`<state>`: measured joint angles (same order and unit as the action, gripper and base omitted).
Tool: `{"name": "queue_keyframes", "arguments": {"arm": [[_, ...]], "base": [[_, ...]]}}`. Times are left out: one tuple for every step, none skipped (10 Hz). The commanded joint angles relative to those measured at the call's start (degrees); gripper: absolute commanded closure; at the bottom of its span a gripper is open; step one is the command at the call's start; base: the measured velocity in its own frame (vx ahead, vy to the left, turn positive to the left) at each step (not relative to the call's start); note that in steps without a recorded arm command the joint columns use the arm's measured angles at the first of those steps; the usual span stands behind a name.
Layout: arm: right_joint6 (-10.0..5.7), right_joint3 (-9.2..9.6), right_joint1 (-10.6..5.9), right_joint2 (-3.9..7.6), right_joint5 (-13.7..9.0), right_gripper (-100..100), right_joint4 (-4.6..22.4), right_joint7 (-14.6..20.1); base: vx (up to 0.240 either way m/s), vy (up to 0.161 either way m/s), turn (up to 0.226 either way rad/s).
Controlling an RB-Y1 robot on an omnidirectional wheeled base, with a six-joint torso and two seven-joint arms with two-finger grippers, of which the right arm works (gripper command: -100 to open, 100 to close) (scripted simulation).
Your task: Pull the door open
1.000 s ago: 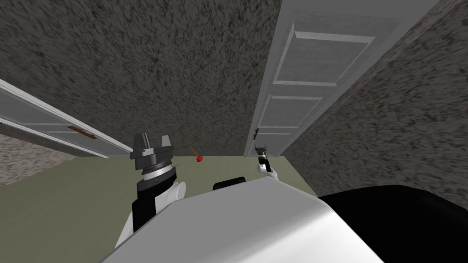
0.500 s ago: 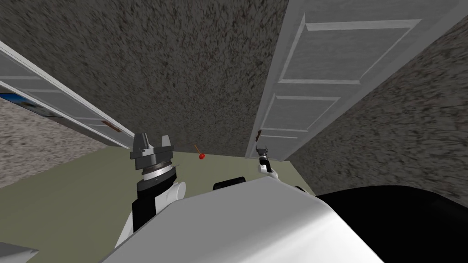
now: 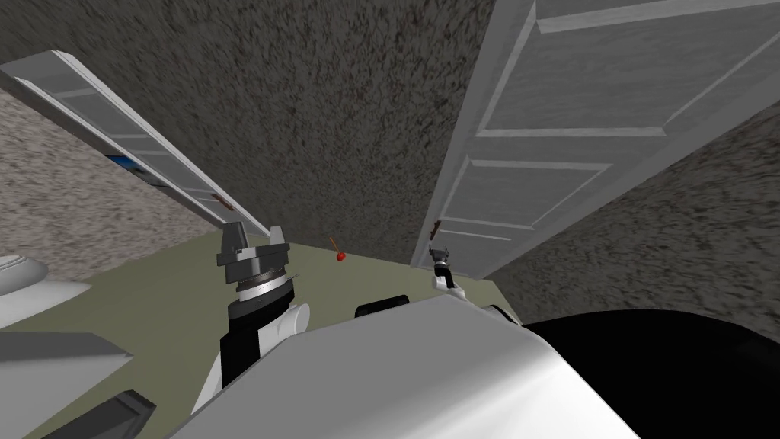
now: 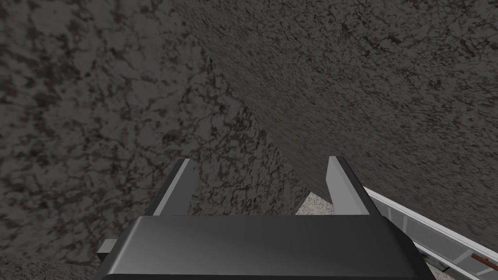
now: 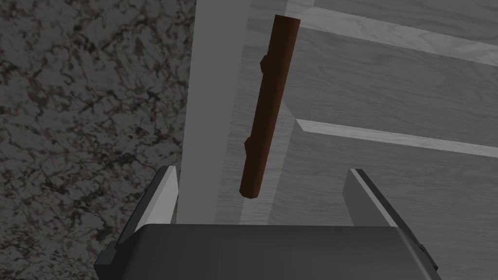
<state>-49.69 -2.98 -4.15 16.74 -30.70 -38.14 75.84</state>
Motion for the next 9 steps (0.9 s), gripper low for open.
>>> {"name": "queue_keyframes", "arguments": {"arm": [[-0.24,-0.13,-0.72,0.29,-1.2,-100,2.4,2.2],[-0.24,-0.13,-0.72,0.29,-1.2,-100,2.4,2.2],[-0.56,-0.15,-1.34,0.54,-1.9,-100,4.2,3.7],[-0.73,-0.16,-1.66,0.67,-2.2,-100,5.2,4.4],[-0.73,-0.16,-1.66,0.67,-2.2,-100,5.2,4.4],[-1.05,-0.18,-2.28,0.93,-2.9,-100,7.0,5.8],[-1.05,-0.18,-2.28,0.93,-2.9,-100,7.0,5.8],[-1.3,-0.2,-2.75,1.12,-3.4,-100,8.5,6.9],[-1.3,-0.2,-2.75,1.12,-3.4,-100,8.5,6.9]], "base": [[-0.022,-0.131,0.246],[-0.02,-0.099,0.116],[-0.012,-0.086,0.154],[-0.007,-0.092,0.201],[-0.008,-0.06,0.055],[-0.02,-0.068,0.142],[-0.013,-0.066,0.113],[-0.006,-0.072,0.135],[-0.013,-0.056,0.074]]}}
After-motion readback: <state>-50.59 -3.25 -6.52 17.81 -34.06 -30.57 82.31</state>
